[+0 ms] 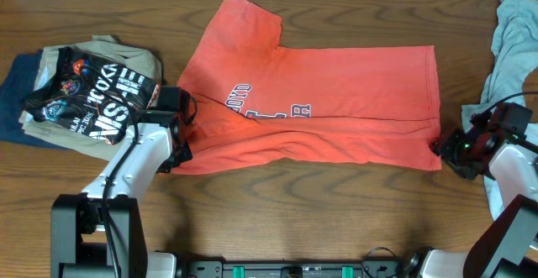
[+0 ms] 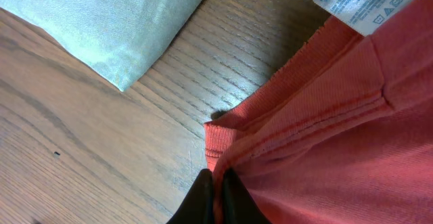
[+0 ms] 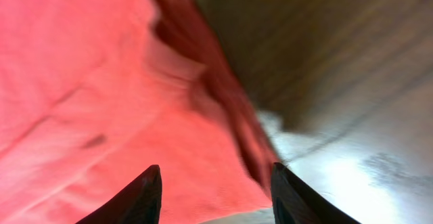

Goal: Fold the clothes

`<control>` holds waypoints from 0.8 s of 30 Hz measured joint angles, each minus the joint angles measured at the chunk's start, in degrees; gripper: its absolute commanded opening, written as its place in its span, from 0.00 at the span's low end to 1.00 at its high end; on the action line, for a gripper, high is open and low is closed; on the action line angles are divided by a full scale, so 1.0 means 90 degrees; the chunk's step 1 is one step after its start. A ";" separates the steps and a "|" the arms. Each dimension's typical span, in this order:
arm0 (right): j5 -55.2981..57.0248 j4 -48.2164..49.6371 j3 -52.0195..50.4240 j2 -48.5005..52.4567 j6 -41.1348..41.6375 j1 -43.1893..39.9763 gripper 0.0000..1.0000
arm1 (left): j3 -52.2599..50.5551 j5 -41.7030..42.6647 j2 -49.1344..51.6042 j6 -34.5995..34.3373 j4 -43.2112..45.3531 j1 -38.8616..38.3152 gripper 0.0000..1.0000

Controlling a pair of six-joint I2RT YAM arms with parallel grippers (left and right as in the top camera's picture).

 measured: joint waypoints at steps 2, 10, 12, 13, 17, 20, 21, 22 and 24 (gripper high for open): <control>0.0146 0.0053 -0.0141 0.0000 -0.0019 0.0000 0.47 | 0.0000 0.0000 0.0000 0.0000 -0.0002 0.0000 0.06; 0.0338 0.0554 -0.0673 -0.0012 -0.0109 0.0000 0.13 | 0.0000 0.0000 0.0000 0.0000 -0.0002 0.0000 0.06; 0.0384 0.0627 -0.0746 -0.0005 -0.0095 0.0000 0.01 | 0.0000 0.0000 0.0000 0.0000 0.0000 0.0000 0.07; 0.0372 0.0644 -0.0760 -0.0005 -0.0085 0.0000 0.01 | 0.0000 0.0000 0.0000 0.0000 -0.0002 0.0000 0.06; 0.0500 0.0588 -0.0760 -0.0017 -0.0056 0.0000 0.01 | 0.0000 0.0000 0.0000 0.0000 -0.0022 0.0000 0.06; 0.0855 0.0379 -0.0726 -0.0061 0.0126 -0.0036 0.01 | 0.0000 -0.0041 0.0000 -0.0051 -0.0141 0.0000 0.06; 0.0969 0.0333 -0.0724 -0.0080 0.0185 -0.0075 0.01 | 0.0000 -0.0100 0.0000 -0.0124 -0.0197 0.0000 0.06; 0.1037 0.0308 -0.0724 -0.0090 0.0221 -0.0121 0.01 | 0.0000 -0.0151 0.0000 -0.0175 -0.0231 0.0000 0.06; 0.1161 0.0287 -0.0716 -0.0097 0.0296 -0.0238 0.01 | 0.0000 -0.0226 0.0000 -0.0282 -0.0245 0.0000 0.06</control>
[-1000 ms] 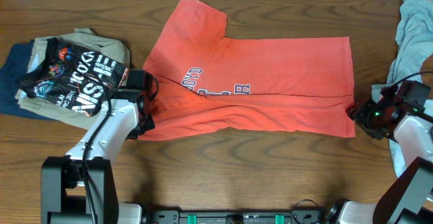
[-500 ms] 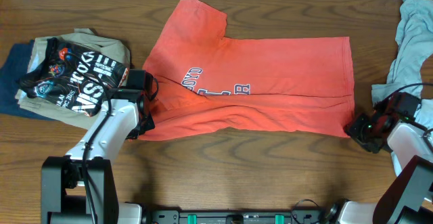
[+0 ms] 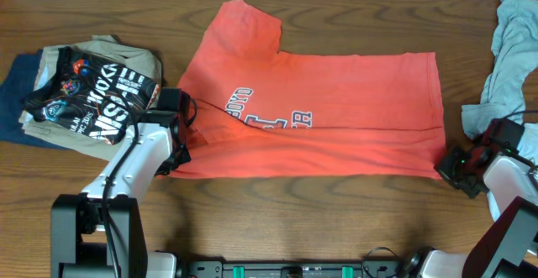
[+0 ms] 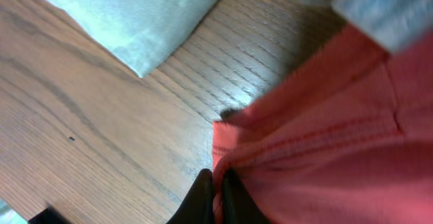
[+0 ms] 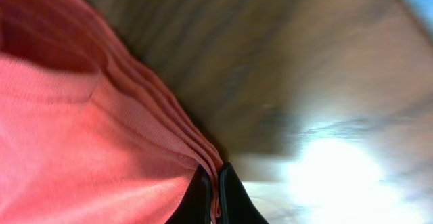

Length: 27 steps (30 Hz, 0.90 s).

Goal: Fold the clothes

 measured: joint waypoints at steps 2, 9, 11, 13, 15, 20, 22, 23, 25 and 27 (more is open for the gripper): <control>0.0063 0.0002 0.0002 -0.0002 0.0034 -0.0090 0.01 | 0.0000 -0.0053 0.0000 -0.0051 -0.0007 0.0000 0.06; 0.0112 0.0002 0.0005 -0.0002 0.0097 -0.0138 0.09 | 0.0000 -0.0083 0.0000 -0.0192 -0.0143 -0.0002 0.11; 0.0129 -0.0005 0.0005 -0.0002 0.0148 -0.0141 0.21 | 0.0000 -0.0092 0.0000 -0.0170 -0.0153 -0.0002 0.22; 0.0197 -0.0046 0.0002 -0.0002 0.0170 -0.0143 0.30 | 0.0000 -0.0136 0.0000 -0.0197 -0.0168 0.0002 0.34; 0.0277 -0.0129 0.0017 -0.0002 0.0170 -0.0141 0.34 | 0.0000 -0.0175 0.0000 -0.0197 -0.0170 0.0005 0.40; 0.0386 -0.0690 0.0192 -0.0002 0.0170 -0.0141 0.37 | 0.0017 -0.0231 -0.0002 -0.0240 -0.0495 0.0005 0.40; 0.0389 -0.0882 0.0374 -0.0027 0.0168 -0.0141 0.38 | 0.0097 -0.0226 -0.0010 -0.0243 -0.0670 0.0005 0.40; 0.0367 -0.0930 0.0476 -0.0073 0.0168 -0.0141 0.40 | 0.0170 -0.0226 -0.0039 -0.0240 -0.0707 0.0005 0.40; 0.0272 -0.0979 0.0678 -0.0192 0.0172 -0.0141 0.41 | 0.0369 -0.0192 -0.0199 -0.0240 -0.0743 0.0005 0.40; 0.0095 -0.1001 0.0874 -0.0357 0.0160 -0.0141 0.41 | 0.0534 -0.0007 -0.0471 -0.0243 -0.0656 0.0005 0.40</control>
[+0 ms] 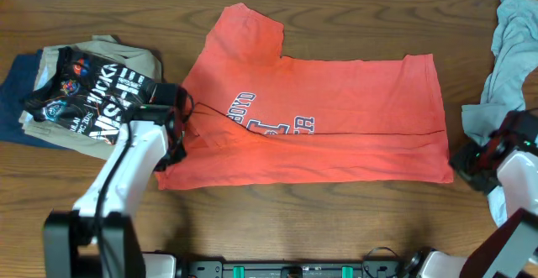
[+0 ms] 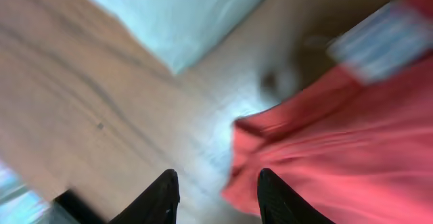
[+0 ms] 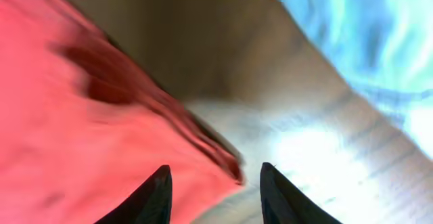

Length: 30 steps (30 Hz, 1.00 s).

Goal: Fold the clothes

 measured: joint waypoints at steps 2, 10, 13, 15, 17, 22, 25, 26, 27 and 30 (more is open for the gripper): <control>-0.0223 0.0000 0.0126 -0.0138 -0.0046 0.0000 0.41 | 0.0092 0.0352 -0.0318 0.0000 0.0209 0.0002 0.39; -0.1190 -0.0219 0.0248 -0.0245 -0.0454 0.0002 0.47 | 0.0143 0.2038 -0.0546 0.0053 0.1156 -0.0182 0.39; -0.1309 -0.0211 0.0248 -0.0163 -0.0534 0.0015 0.47 | 0.0136 0.2300 -0.0304 0.0056 0.1219 -0.0338 0.38; -0.1350 -0.0199 0.0248 -0.0056 -0.0556 0.0039 0.47 | 0.0129 0.2438 -0.0058 0.0056 0.1214 -0.0454 0.38; -0.1370 -0.0134 0.0248 0.0085 -0.0571 0.0095 0.47 | 0.0124 0.2567 0.0211 0.0056 0.1219 -0.0554 0.38; -0.1413 0.0107 0.0248 0.0481 -0.0607 0.0114 0.45 | 0.0070 0.2783 0.0889 0.0068 0.1345 -0.0838 0.34; -0.1418 0.0226 0.0245 0.0673 -0.0612 0.0236 0.40 | 0.0053 0.2815 0.1229 0.0073 0.1401 -0.0993 0.34; -0.1430 0.0287 0.0245 0.0714 -0.0610 0.0289 0.38 | 0.0051 0.2834 0.1348 0.0073 0.1418 -0.1042 0.34; -0.1440 0.0325 0.0245 0.0755 -0.0607 0.0325 0.36 | 0.0049 0.2856 0.1418 0.0073 0.1428 -0.1073 0.34; -0.1455 0.0435 0.0245 0.0857 -0.0627 0.0386 0.31 | 0.0049 0.2883 0.1593 0.0073 0.1489 -0.1115 0.34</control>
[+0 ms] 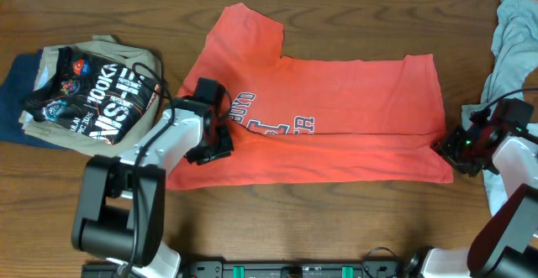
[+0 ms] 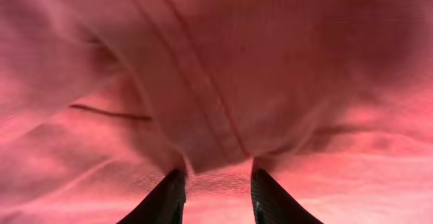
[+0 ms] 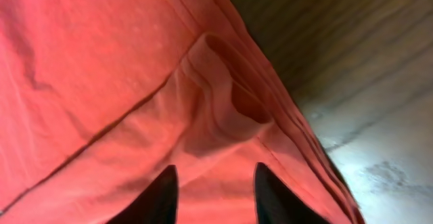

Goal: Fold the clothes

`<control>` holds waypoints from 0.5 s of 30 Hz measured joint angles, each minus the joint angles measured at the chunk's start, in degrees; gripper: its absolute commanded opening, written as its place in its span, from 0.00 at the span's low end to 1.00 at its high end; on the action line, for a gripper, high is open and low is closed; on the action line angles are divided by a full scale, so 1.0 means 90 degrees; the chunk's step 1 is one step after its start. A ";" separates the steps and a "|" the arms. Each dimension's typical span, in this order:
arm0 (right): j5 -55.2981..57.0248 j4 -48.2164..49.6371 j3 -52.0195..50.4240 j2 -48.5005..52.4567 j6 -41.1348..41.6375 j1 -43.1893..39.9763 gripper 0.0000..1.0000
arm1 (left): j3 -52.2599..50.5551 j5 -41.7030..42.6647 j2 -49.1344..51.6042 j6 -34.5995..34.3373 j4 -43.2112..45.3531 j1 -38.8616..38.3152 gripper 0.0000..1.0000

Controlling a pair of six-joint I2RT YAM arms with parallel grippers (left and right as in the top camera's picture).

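An orange-red T-shirt (image 1: 336, 118) with white lettering lies spread across the table, its lower half doubled over along a crease. My left gripper (image 1: 212, 146) is on the shirt's left part, beside the lettering. In the left wrist view it (image 2: 216, 191) stands open with only red fabric (image 2: 223, 82) under it. At the shirt's lower right corner, my right gripper (image 1: 458, 149) is also open (image 3: 211, 197) above a puckered fold of the cloth (image 3: 230, 109).
A stack of folded clothes (image 1: 84, 93), black printed shirt on top, sits at the left. A crumpled grey garment (image 1: 508, 51) lies at the far right. Bare wooden table (image 1: 294, 219) runs along the front.
My left gripper has moved right from the shirt's left edge onto the cloth by the lettering. My right gripper has moved from just off the shirt onto its lower right corner. Both stay open.
At first my left gripper was shut on the shirt's lower left corner and the right was open at the wrinkled right corner. Then both were shut on the corners and the shirt lay straighter. Then both were open beside it, and now both are over the cloth.
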 measured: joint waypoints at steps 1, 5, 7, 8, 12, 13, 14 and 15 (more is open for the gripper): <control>-0.0010 0.0056 0.0000 0.0044 0.0010 0.0019 0.31 | 0.0000 0.0002 0.0039 0.0000 0.0017 0.0000 0.34; -0.0019 0.0202 0.0000 0.0194 0.0017 0.0036 0.29 | 0.0000 0.0022 0.0061 -0.0002 0.0049 0.0000 0.34; -0.0017 0.0216 0.0000 0.0238 0.0017 0.0078 0.28 | 0.0000 0.0019 0.0061 -0.0002 0.0068 0.0000 0.34; -0.0022 0.0221 0.0000 0.0253 0.0017 0.0109 0.28 | 0.0000 0.0019 0.0061 0.0000 0.0075 0.0000 0.34; -0.0024 0.0260 0.0000 0.0403 0.0017 0.0214 0.24 | 0.0000 0.0019 0.0061 -0.0002 0.0109 0.0000 0.34; -0.0024 0.0287 0.0000 0.0447 0.0017 0.0223 0.20 | 0.0000 0.0019 0.0061 0.0000 0.0131 0.0000 0.34; -0.0024 0.0318 0.0000 0.0498 0.0007 0.0226 0.14 | 0.0000 0.0019 0.0061 0.0000 0.0153 0.0000 0.34; -0.0017 0.0357 0.0000 0.0549 0.0039 0.0228 0.07 | 0.0000 0.0019 0.0061 -0.0002 0.0172 0.0000 0.34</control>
